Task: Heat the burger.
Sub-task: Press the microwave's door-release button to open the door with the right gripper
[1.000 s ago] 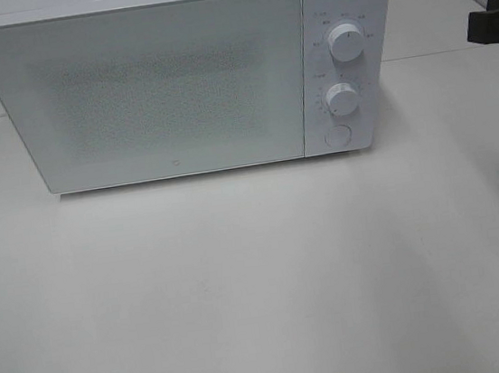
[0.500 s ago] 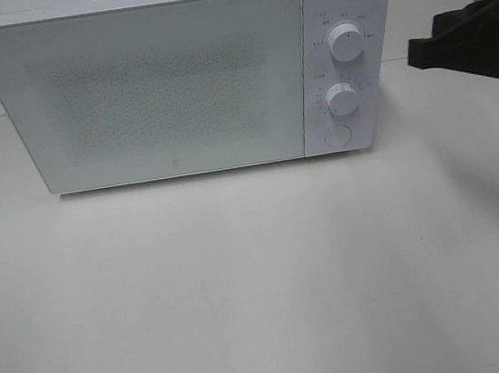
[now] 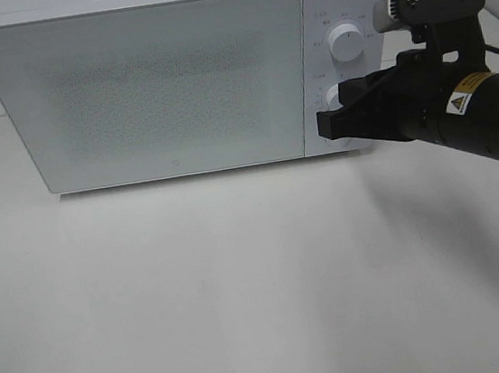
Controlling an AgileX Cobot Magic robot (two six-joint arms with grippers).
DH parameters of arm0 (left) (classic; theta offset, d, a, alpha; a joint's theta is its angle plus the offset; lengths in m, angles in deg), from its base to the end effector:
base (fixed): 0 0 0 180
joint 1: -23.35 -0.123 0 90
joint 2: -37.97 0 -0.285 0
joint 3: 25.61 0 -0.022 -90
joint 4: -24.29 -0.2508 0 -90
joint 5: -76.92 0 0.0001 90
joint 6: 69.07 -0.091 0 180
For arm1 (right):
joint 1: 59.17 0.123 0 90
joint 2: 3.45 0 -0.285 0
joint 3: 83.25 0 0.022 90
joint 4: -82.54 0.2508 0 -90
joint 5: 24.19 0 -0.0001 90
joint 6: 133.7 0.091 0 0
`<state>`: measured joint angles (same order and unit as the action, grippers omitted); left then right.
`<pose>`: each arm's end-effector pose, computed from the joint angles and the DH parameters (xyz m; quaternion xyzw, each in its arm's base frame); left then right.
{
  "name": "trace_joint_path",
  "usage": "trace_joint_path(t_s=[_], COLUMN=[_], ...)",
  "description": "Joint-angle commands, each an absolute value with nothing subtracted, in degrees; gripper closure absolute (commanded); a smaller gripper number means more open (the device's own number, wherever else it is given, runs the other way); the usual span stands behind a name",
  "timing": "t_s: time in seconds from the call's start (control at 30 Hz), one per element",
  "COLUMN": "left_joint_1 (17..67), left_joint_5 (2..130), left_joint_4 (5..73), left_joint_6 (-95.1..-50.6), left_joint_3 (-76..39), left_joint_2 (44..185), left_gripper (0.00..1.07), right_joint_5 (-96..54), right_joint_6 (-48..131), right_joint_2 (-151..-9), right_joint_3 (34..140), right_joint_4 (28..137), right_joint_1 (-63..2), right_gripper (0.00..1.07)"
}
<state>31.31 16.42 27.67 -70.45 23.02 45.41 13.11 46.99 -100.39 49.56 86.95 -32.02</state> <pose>-0.0061 -0.0039 0.2775 0.0704 0.8474 -0.0596 0.5229 0.2566 0.1268 0.1890 -0.1462 0.7899 0.1428 0.5782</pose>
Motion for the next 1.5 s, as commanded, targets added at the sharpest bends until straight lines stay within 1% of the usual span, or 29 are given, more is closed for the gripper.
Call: trace_joint_path(t_s=[0.03,0.27,0.47,0.53,0.6,0.63,0.73,0.8,0.83,0.87,1.03,1.07,1.1,1.13,1.3,1.5], left_joint_1=[31.26,31.26,31.26,31.26,31.26,31.26,31.26,31.26,31.26,31.26,31.26,31.26,31.26,31.26,31.26,31.26], left_joint_5=[17.22,17.22,17.22,17.22,17.22,17.22,17.22,17.22,17.22,17.22,17.22,17.22,17.22,17.22,17.22,17.22], left_joint_4=[27.96,27.96,27.96,27.96,27.96,27.96,27.96,27.96,27.96,27.96,27.96,27.96,27.96,27.96,27.96,27.96], left_joint_6=[-70.45,-70.45,-70.45,-70.45,-70.45,-70.45,-70.45,-70.45,-70.45,-70.45,-70.45,-70.45,-70.45,-70.45,-70.45,-70.45], left_joint_3=[23.13,23.13,23.13,23.13,23.13,23.13,23.13,23.13,23.13,23.13,23.13,23.13,23.13,23.13,23.13,23.13], left_joint_2=[44.95,44.95,44.95,44.95,44.95,44.95,44.95,44.95,44.95,44.95,44.95,44.95,44.95,44.95,44.95,44.95], left_gripper=[1.06,1.06,1.06,1.06,1.06,1.06,1.06,1.06,1.06,1.06,1.06,1.06,1.06,1.06,1.06,1.06], right_joint_5=[14.2,18.49,19.47,19.64,19.76,19.98,20.21,20.27,20.27,20.96,22.85,23.14,23.14,23.14,23.48,23.88], right_joint_6=[48.94,56.44,62.06,69.28,71.45,76.84,81.71,90.36,90.36,95.06,103.48,108.47,108.47,112.82,119.7,120.79], right_joint_2=[-102.17,-108.47,-110.48,-110.59,-110.59,-110.59,-110.59,-110.59,-110.59,-110.59,-110.59,-110.59,-110.59,-110.59,-110.59,-110.59], right_joint_3=[49.84,49.84,49.84,49.84,49.84,49.84,49.84,49.84,49.84,49.84,49.84,49.84,49.84,49.84,49.84,49.84], right_joint_4=[88.04,87.81,87.81,87.87,87.87,87.93,87.93,87.93,87.93,87.93,87.98,88.04,88.04,88.04,89.53,93.03], right_joint_1=[-31.73,-31.73,-31.73,-31.73,-31.73,-31.73,-31.73,-31.73,-31.73,-31.73,-31.73,-31.73,-31.73,-31.73,-31.73,-31.73], right_gripper=[1.07,1.07,1.06,1.05,1.05,1.05,1.05,1.05,1.05,1.05,1.05,1.06,1.06,1.07,1.07,1.07])
